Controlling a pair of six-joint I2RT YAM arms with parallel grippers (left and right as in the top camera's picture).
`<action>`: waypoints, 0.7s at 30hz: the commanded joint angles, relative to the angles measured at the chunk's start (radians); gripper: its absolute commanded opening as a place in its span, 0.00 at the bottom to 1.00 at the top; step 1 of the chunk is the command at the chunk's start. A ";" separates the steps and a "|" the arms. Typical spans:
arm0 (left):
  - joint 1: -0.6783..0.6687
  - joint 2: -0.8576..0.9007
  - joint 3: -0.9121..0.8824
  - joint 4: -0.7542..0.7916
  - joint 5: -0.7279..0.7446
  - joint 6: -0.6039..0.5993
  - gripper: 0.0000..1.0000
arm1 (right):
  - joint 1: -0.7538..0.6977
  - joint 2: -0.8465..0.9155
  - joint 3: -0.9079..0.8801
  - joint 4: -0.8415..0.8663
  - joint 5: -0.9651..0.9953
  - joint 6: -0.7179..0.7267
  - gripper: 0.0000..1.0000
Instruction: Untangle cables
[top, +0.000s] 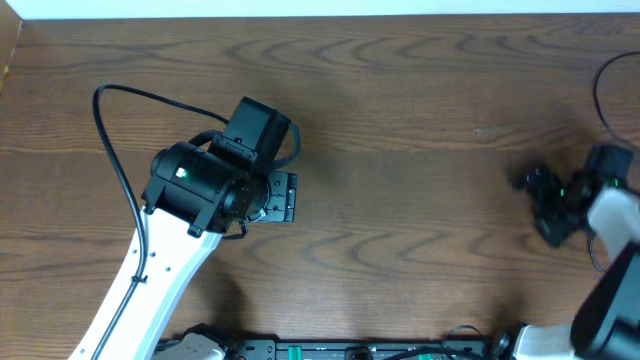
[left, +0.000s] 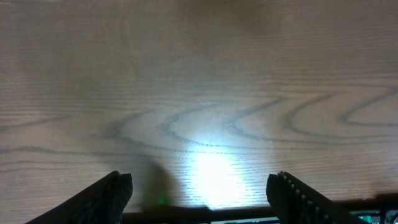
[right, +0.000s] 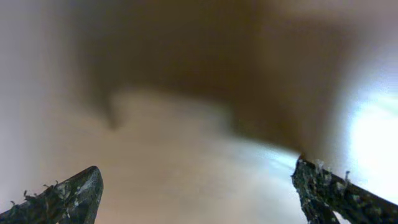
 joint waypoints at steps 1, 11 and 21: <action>0.000 0.007 -0.002 -0.003 -0.002 0.018 0.75 | -0.043 -0.090 -0.163 -0.060 0.245 0.073 0.99; 0.000 0.007 -0.002 -0.003 -0.001 0.018 0.75 | -0.089 -0.427 -0.213 -0.007 0.328 -0.078 0.96; 0.000 0.007 -0.002 -0.003 0.021 0.018 0.75 | -0.090 -0.423 -0.213 0.102 0.576 -0.032 0.84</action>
